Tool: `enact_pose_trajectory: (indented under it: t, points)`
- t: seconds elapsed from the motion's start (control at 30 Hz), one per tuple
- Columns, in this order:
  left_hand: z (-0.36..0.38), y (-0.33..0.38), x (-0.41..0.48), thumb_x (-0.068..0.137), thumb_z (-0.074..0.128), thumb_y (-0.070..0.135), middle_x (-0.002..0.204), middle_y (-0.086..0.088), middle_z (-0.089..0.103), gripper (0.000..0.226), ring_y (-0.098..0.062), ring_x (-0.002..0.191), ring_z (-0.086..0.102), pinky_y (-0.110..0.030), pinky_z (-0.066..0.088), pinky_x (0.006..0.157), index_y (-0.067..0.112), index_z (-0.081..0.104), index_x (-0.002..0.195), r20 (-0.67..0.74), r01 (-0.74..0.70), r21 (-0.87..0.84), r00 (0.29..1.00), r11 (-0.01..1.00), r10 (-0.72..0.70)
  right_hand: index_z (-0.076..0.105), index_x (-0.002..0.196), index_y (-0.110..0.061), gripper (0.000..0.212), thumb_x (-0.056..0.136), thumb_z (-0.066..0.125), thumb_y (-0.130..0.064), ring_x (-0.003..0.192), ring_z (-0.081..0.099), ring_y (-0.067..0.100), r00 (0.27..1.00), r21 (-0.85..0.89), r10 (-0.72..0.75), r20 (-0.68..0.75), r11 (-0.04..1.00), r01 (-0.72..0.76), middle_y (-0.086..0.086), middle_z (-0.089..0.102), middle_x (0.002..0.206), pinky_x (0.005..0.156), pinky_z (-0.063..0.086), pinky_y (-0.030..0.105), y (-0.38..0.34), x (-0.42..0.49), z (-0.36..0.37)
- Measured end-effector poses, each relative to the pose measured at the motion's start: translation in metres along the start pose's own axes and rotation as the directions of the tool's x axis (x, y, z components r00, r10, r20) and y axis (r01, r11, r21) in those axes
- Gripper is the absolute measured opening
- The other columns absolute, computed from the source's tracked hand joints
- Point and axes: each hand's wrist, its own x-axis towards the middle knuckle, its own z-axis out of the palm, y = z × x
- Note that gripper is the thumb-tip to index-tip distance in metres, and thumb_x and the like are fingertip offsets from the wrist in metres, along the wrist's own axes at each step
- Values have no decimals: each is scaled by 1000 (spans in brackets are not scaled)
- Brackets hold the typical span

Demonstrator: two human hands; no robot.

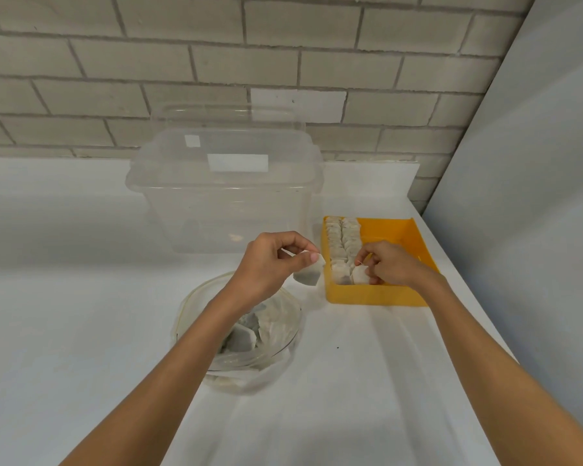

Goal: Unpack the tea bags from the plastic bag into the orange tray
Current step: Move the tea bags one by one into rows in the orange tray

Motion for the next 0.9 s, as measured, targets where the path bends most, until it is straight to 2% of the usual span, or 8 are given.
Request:
enact_pose_trajectory:
  t: [0.1,0.17,0.23,0.33,0.47,0.7,0.8,0.9]
  points:
    - [0,-2,-1,83,73,23,79,5,71,3,-11,68,58,-23,46,71,20,75,84,-2,2,8,1000,1000,-2,64,97,-9,27,86,51,11,69,67,22,999,6,-3,-37,1000,3,9,62,72,73,56,39,4,1,3]
    - [0,-3,-1,83,72,22,79,6,71,4,-10,68,57,-23,46,71,19,75,84,1,0,16,1000,1000,0,65,98,-11,22,86,57,6,68,65,15,999,-29,-2,-32,1000,1,5,65,70,68,55,32,5,0,3]
    - [2,-4,0,83,72,23,78,6,70,4,-9,68,57,-23,46,70,19,75,84,5,-1,18,1000,1000,1,67,97,-12,16,85,64,-1,65,60,8,1000,-62,-7,-27,998,6,1,65,69,59,47,21,4,-1,4]
    - [6,-3,4,83,73,23,78,5,69,2,-10,67,57,-23,46,70,21,75,83,20,-3,21,1000,1000,3,68,92,-8,8,84,69,-8,61,59,5,998,-64,-11,-54,998,8,-1,64,66,55,41,16,6,0,6]
    - [16,1,11,82,73,23,74,13,66,3,-5,66,55,-18,45,68,21,75,83,46,-19,41,999,999,17,66,84,-12,3,85,69,-12,61,53,5,985,-36,-25,-168,999,19,-5,58,65,54,37,17,9,1,5]
    - [32,2,24,83,73,23,79,9,69,3,0,68,56,-13,44,68,21,74,84,105,-49,52,994,997,43,69,84,-3,8,86,69,-11,64,61,10,986,73,23,-162,997,-11,3,66,70,56,44,14,18,-2,9]
    - [42,2,33,83,73,21,79,6,68,4,0,67,54,-13,43,67,17,74,85,133,-40,68,991,997,31,68,90,-4,10,85,70,-13,72,68,18,987,142,40,-155,990,-17,11,71,79,69,55,26,20,-4,7]
    - [52,5,47,83,73,15,74,1,66,4,-4,65,57,-15,45,65,12,72,87,165,-31,76,986,997,18,66,96,-5,11,86,68,-9,71,70,21,985,224,66,-157,974,-30,15,72,83,67,57,27,22,-6,1]
